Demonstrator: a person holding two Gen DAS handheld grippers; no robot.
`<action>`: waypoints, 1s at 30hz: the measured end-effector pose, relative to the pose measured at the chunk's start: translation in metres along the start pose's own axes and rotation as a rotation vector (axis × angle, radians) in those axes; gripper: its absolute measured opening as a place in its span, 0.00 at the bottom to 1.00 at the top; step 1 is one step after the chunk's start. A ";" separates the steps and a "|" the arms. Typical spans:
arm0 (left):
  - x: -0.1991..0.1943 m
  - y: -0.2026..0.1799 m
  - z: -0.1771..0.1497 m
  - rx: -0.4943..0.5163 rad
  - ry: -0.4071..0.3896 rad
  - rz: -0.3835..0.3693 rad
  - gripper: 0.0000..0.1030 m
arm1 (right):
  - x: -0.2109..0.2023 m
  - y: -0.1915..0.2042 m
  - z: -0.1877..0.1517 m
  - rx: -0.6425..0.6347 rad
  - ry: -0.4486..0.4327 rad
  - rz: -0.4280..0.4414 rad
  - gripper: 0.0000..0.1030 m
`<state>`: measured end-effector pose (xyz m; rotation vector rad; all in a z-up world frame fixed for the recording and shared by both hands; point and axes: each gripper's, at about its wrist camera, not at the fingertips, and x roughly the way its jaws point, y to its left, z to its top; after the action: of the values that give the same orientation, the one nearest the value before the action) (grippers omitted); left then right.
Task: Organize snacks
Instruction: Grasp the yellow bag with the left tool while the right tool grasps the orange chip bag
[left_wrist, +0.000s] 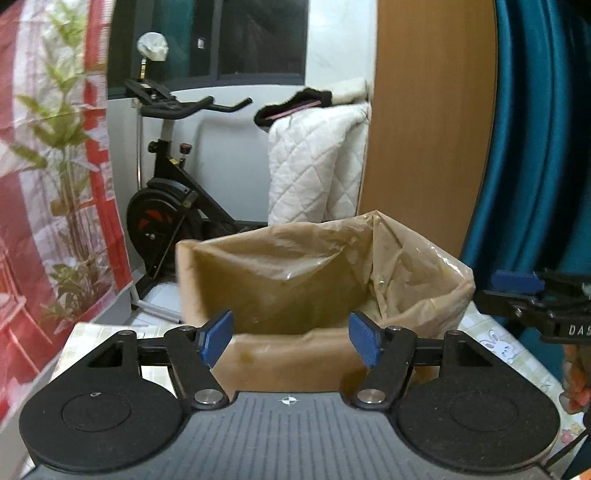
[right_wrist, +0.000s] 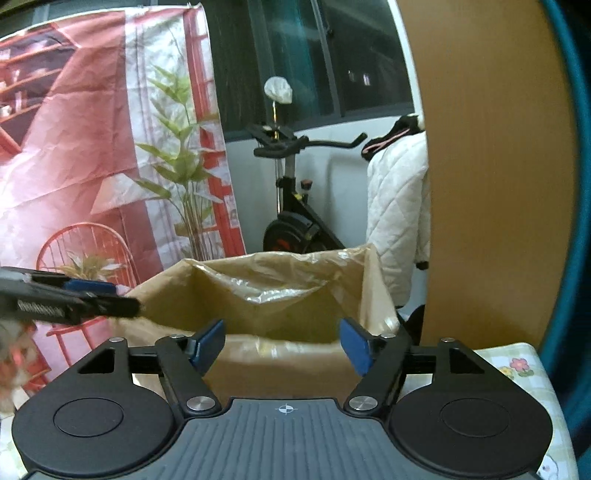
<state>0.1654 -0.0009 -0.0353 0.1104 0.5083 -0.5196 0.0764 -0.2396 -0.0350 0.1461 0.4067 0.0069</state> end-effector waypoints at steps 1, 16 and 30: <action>-0.005 0.004 -0.006 -0.012 -0.008 0.005 0.70 | -0.007 -0.001 -0.009 0.002 -0.007 -0.004 0.69; -0.044 0.026 -0.089 -0.202 -0.042 0.136 0.89 | -0.038 -0.016 -0.111 0.082 0.090 -0.104 0.82; -0.037 0.018 -0.116 -0.217 -0.032 0.145 0.89 | 0.009 -0.044 -0.169 0.263 0.225 -0.144 0.89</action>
<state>0.0962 0.0576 -0.1183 -0.0681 0.5177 -0.3215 0.0173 -0.2593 -0.1983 0.3769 0.6420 -0.1735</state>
